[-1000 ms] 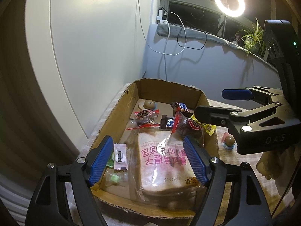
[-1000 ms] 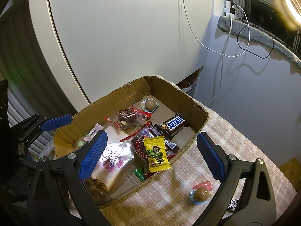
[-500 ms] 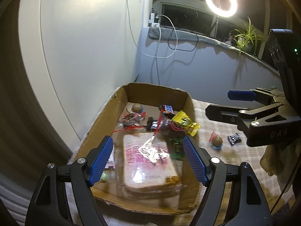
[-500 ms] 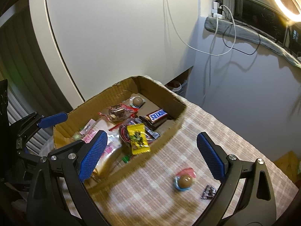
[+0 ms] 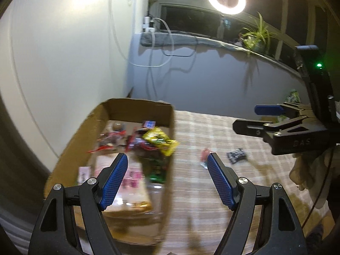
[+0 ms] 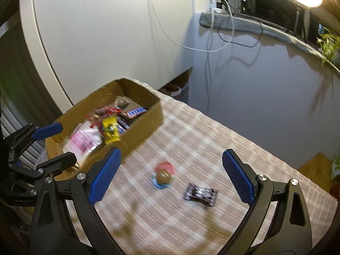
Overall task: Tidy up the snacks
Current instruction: 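Move both open tools back over the chocolate egg and black candy pack, then grasp the chocolate egg with the left tool while the right tool grasps the black candy pack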
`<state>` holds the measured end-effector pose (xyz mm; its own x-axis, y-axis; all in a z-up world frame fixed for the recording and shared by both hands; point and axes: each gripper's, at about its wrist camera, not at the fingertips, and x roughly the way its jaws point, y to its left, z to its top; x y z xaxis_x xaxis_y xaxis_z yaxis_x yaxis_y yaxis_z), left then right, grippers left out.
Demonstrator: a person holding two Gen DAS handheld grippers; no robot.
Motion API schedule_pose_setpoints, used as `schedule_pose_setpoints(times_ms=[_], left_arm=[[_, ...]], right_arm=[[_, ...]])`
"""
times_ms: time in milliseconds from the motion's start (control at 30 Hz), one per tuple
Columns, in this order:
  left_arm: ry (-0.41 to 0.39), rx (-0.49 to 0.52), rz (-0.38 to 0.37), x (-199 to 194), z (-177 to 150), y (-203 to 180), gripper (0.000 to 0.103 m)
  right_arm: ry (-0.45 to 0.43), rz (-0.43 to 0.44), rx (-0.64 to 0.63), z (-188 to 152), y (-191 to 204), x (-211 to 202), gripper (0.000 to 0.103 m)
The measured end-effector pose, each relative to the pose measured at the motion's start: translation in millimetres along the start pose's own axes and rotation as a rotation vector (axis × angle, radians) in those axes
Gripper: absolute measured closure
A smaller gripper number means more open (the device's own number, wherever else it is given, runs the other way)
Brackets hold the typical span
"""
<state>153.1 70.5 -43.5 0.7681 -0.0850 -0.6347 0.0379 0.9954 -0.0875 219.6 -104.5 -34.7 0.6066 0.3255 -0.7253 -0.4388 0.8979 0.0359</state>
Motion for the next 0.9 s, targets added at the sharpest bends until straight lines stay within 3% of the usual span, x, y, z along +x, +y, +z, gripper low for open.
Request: schedule_pose_setpoints(times_ms=[200, 467, 600, 667, 900], left_arm=[[0.022, 0.032, -0.042, 13, -1, -29, 0.026], [0.059, 0.056, -0.073, 31, -5, -52, 0.036], [0.088, 0.064, -0.078, 42, -8, -59, 0.046], [0.102, 0.066, -0.082, 48, -9, -63, 0.051], [0.153, 0.047, -0.081, 73, -14, -67, 0.059]], right_arm=[[0.027, -0.003, 0.008, -17, -26, 1, 0.005], [0.079, 0.006, -0.053, -34, -43, 10, 0.005], [0.115, 0.017, -0.089, -43, -48, 18, 0.006], [0.135, 0.025, -0.115, -48, -49, 22, 0.017], [0.18, 0.081, -0.211, -61, -46, 37, 0.029]])
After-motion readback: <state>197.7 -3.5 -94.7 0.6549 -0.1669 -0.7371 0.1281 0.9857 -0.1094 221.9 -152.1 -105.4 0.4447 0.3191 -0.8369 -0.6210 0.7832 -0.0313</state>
